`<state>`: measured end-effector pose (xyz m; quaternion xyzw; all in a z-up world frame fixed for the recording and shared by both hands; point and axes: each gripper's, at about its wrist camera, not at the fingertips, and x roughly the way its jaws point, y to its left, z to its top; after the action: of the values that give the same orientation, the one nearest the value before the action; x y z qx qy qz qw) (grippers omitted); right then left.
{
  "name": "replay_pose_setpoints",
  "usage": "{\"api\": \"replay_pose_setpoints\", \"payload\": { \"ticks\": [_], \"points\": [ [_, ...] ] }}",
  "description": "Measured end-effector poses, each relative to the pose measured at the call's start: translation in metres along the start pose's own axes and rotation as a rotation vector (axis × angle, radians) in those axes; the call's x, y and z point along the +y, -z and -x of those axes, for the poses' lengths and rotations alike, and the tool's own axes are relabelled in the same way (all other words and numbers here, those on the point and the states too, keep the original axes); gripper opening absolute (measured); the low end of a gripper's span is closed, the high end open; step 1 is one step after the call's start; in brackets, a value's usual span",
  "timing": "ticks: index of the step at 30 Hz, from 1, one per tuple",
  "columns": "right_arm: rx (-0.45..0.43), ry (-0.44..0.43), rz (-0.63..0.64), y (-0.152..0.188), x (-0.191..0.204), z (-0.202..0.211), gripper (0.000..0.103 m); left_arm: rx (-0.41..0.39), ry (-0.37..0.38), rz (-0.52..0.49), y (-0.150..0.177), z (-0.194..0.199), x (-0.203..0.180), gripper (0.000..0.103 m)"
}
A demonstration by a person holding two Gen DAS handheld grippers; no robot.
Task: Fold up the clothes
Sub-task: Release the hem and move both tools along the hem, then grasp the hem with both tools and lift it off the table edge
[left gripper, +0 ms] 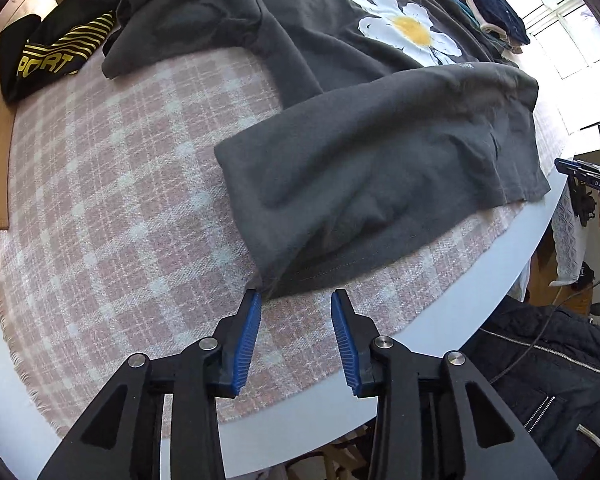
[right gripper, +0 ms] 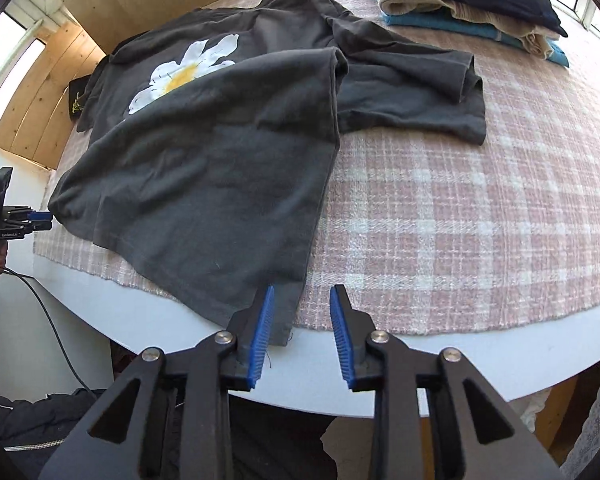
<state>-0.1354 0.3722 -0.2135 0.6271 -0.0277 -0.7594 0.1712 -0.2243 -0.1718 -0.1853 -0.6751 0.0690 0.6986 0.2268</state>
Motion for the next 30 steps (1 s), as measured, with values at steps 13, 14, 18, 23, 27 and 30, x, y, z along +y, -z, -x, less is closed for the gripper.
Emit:
{"api": "replay_pose_setpoints", "payload": {
  "ticks": [13, 14, 18, 23, 27, 30],
  "points": [
    [-0.007, 0.019, 0.006, 0.005, 0.002, -0.006, 0.029, -0.008, -0.111, 0.002, 0.006, 0.002, 0.022, 0.041],
    [-0.005, 0.013, 0.005, 0.001, 0.002, -0.01, 0.029, -0.012, -0.103, 0.008, 0.003, 0.0, 0.022, 0.041],
    [0.032, 0.018, 0.036, -0.012, 0.011, -0.03, 0.029, -0.004, -0.074, 0.006, -0.005, -0.014, 0.019, 0.042],
    [0.024, 0.047, 0.156, -0.01, 0.031, -0.037, 0.022, 0.006, -0.025, -0.01, -0.002, -0.025, 0.008, 0.011],
    [0.027, 0.002, 0.182, -0.005, 0.039, -0.03, 0.004, -0.031, 0.013, -0.02, 0.012, -0.01, 0.0, 0.009],
    [-0.015, -0.073, 0.169, 0.007, 0.039, 0.007, 0.004, -0.091, 0.073, -0.011, 0.04, 0.024, -0.006, 0.008]
  ]
}}
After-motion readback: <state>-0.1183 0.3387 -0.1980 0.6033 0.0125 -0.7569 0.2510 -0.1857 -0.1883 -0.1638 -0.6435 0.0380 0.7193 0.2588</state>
